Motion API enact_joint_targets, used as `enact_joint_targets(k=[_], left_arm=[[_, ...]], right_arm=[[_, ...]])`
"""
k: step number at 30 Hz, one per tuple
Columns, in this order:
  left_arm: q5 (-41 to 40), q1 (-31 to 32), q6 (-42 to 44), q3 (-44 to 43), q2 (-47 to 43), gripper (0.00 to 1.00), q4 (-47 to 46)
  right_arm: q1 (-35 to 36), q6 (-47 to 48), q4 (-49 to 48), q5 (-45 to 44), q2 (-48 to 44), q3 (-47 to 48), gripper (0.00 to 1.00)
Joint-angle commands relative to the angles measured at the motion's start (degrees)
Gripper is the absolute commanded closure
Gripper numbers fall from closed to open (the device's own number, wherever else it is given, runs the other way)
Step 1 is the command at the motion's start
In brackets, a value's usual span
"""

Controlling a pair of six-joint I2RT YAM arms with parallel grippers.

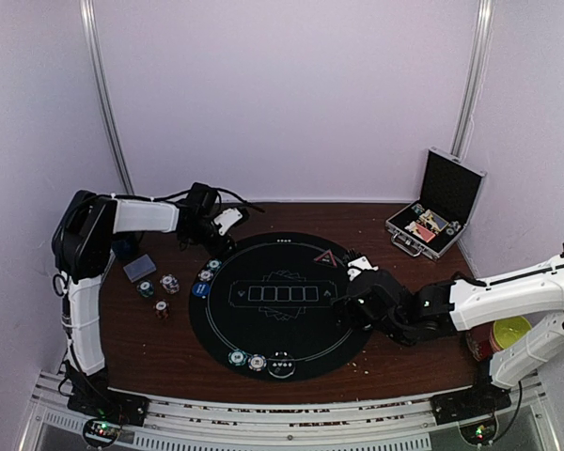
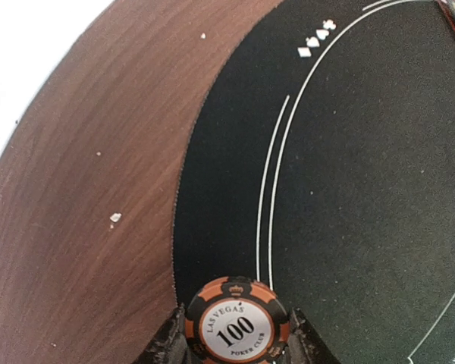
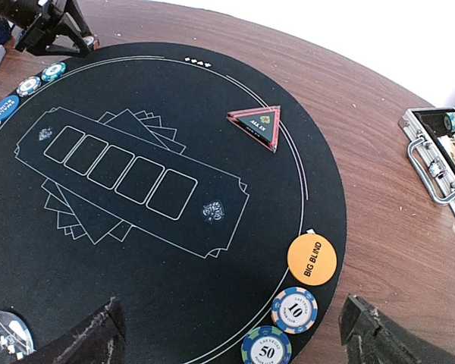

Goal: Distribute texas hold em gaming equipment
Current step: Place the poker chips pile at the small blind area.

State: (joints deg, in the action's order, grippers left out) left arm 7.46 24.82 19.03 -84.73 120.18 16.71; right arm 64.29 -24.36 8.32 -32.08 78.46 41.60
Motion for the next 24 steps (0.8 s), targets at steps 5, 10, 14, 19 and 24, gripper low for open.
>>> enact_joint_targets(k=[5,10,14,19,24], left_arm=[[-3.3,0.01,-2.33,0.77,1.49,0.74,-2.05],[-4.37,0.03,-3.25,1.2,1.59,0.74,-1.33],[-3.73,-0.02,-3.49,1.45,1.99,0.73,-1.47],[-3.76,0.01,-3.48,1.21,2.6,0.73,-1.57],[-3.71,0.04,-3.48,0.87,3.42,0.71,-1.54]], right_arm=[[0.16,-0.07,-0.32,-1.78,-0.06,-0.61,0.0],[0.15,-0.07,-0.33,-1.85,0.03,-0.52,0.0],[0.19,-0.1,-0.21,-1.92,0.03,-0.52,0.0],[0.13,-0.07,-0.21,-1.94,0.03,-0.53,0.0],[0.19,-0.06,-0.23,-1.85,0.03,-0.56,0.0]])
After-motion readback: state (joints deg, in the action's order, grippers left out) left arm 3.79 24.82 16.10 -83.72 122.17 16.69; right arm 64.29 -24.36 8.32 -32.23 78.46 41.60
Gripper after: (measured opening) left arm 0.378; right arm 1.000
